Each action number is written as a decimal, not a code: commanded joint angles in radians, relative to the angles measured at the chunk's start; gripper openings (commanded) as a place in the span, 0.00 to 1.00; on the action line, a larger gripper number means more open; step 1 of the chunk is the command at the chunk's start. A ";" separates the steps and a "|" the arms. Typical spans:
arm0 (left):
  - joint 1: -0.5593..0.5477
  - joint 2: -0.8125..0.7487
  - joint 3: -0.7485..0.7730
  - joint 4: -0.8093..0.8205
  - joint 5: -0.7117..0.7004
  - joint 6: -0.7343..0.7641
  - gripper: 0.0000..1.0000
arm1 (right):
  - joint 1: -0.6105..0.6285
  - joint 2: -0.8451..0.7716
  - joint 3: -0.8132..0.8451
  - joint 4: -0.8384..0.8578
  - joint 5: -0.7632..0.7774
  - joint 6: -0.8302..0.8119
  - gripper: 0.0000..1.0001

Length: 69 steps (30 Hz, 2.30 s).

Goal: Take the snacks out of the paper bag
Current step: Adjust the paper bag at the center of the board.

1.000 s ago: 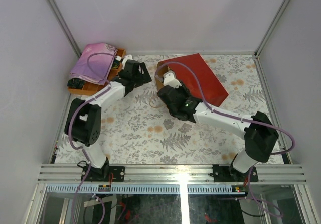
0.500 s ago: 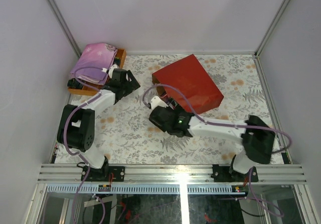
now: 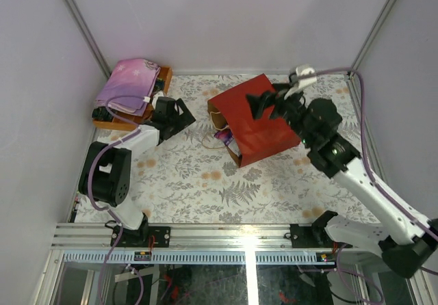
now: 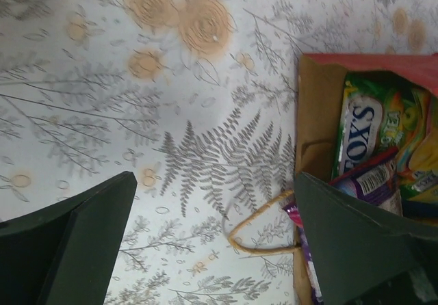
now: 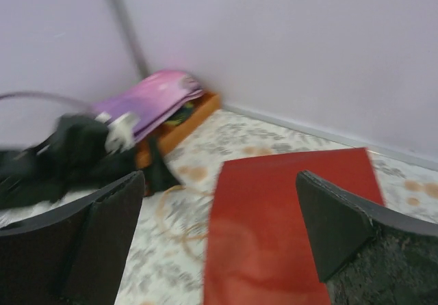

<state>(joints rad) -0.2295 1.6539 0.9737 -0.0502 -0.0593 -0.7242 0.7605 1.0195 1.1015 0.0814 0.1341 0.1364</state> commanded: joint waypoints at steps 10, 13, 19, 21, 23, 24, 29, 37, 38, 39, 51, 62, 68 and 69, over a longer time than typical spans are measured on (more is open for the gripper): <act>-0.171 0.080 0.079 0.053 0.001 -0.026 1.00 | -0.420 0.567 0.024 0.319 -0.306 0.207 0.86; -0.171 0.092 0.105 0.049 0.000 -0.013 1.00 | -0.428 0.631 -0.028 0.347 -0.288 0.197 0.76; -0.171 0.155 0.169 0.039 0.026 -0.010 1.00 | -0.429 0.639 -0.106 0.380 -0.259 0.184 0.69; -0.172 0.179 0.191 0.039 0.043 -0.014 1.00 | -0.428 0.666 -0.090 0.347 -0.248 0.155 0.66; -0.172 0.203 0.211 0.038 0.053 -0.019 1.00 | -0.429 0.693 -0.059 0.307 -0.234 0.131 0.63; -0.173 0.211 0.217 0.037 0.057 -0.021 1.00 | -0.428 0.705 -0.043 0.271 -0.226 0.118 0.62; -0.174 0.204 0.241 0.017 0.050 -0.017 1.00 | -0.431 0.620 -0.024 0.219 -0.179 0.072 0.85; -0.164 0.219 0.297 -0.024 0.017 0.019 1.00 | -0.691 0.560 -0.037 0.237 -0.413 0.210 0.86; -0.162 0.225 0.302 -0.027 0.020 0.019 1.00 | -0.712 0.578 -0.029 0.234 -0.467 0.221 0.84; -0.160 0.225 0.304 -0.028 0.022 0.019 1.00 | -0.731 0.597 -0.018 0.225 -0.518 0.229 0.82; -0.096 0.138 0.156 -0.002 0.017 0.016 1.00 | -0.750 0.743 0.007 0.242 -0.766 0.306 0.65; -0.077 0.099 0.071 0.010 0.031 0.008 1.00 | -0.752 0.800 0.036 0.204 -0.717 0.291 0.14; -0.077 0.093 0.069 0.000 0.031 0.012 1.00 | -0.794 0.816 0.079 0.200 -0.735 0.276 0.01; -0.077 0.094 0.068 -0.001 0.032 0.014 1.00 | -0.811 0.827 0.099 0.195 -0.754 0.273 0.00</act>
<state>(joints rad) -0.3077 1.7855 1.0504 -0.0704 -0.0246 -0.7242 -0.0151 1.8141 1.1278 0.2909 -0.5743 0.4187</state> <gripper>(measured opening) 0.995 0.066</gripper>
